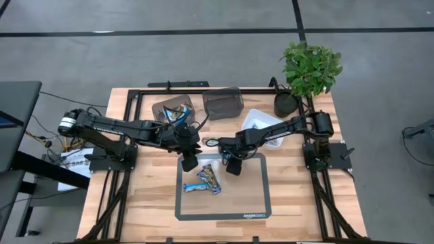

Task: Pick and place Granola Bars by type
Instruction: Put the red granola bar into the white bin

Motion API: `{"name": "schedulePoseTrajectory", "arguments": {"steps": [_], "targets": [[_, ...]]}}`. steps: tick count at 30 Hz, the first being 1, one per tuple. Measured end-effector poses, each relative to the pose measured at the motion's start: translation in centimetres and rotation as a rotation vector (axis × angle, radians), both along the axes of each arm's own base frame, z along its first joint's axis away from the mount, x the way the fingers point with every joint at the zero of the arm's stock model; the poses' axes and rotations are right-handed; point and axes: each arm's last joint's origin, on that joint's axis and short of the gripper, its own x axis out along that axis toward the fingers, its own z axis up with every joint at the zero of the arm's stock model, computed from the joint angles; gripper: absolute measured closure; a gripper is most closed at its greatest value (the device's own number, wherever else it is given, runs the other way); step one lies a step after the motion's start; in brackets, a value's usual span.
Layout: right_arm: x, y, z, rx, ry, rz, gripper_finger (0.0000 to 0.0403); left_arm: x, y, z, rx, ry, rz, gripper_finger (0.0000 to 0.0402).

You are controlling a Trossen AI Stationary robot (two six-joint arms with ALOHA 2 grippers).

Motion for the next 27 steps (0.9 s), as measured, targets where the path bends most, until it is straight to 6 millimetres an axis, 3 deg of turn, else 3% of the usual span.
{"name": "schedulePoseTrajectory", "arguments": {"steps": [6, 10, 14, 18, 21, 27], "targets": [[0.0, 0.0, 0.3, 0.031, -0.004, 0.003, 0.0368, 0.0, 0.0, 0.0, 0.0, 0.0, 0.0, 0.0315], [-0.1, 0.0, 1.2, 0.041, -0.012, 0.006, 0.0391, 0.0, 0.0, 0.0, 0.004, -0.001, 0.004, 0.0315], [-0.3, -0.7, 4.7, 0.028, -0.095, -0.021, 0.0392, 0.1, 0.1, 0.1, 0.021, -0.013, 0.017, 0.0315], [-1.8, -2.2, 7.8, -0.055, -0.131, -0.109, 0.0392, 0.4, 0.1, 0.4, 0.048, -0.06, -0.005, 0.0315], [-3.7, -3.6, 10.9, -0.112, -0.166, -0.197, 0.0394, 0.8, 0.1, 0.9, 0.081, -0.121, -0.012, 0.0315], [-8.2, -6.4, 14.2, -0.205, -0.097, -0.372, 0.0393, 1.7, 0.4, 2.1, 0.168, -0.267, -0.009, 0.0315]]}}
